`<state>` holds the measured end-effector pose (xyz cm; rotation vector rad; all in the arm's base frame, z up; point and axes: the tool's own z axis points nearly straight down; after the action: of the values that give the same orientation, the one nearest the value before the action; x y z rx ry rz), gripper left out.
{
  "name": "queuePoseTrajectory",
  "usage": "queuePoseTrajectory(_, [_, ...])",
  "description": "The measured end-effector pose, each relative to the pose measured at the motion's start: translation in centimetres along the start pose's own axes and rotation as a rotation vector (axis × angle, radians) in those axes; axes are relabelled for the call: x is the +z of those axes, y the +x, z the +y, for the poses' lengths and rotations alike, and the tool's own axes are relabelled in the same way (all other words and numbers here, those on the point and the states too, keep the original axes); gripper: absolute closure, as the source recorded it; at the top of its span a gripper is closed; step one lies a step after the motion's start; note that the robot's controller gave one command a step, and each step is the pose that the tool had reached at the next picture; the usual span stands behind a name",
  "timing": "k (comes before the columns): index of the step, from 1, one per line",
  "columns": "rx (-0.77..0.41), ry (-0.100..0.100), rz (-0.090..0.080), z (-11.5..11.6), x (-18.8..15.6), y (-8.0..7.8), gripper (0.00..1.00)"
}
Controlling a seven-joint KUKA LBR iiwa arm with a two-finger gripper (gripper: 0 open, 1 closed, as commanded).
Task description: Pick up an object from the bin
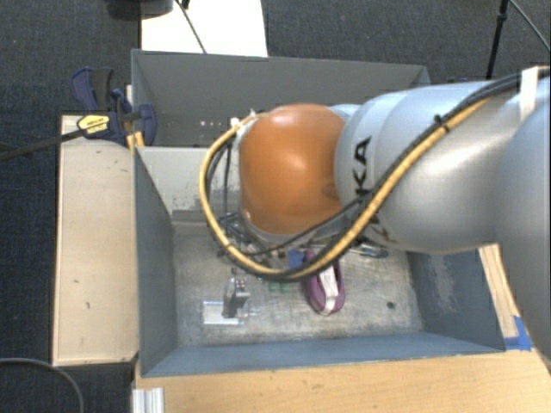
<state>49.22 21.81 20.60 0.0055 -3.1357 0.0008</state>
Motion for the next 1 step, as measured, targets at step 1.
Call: queuePoseTrajectory(1, [-0.136, -0.003, -0.013, -6.43, 13.67, -2.43, 0.0])
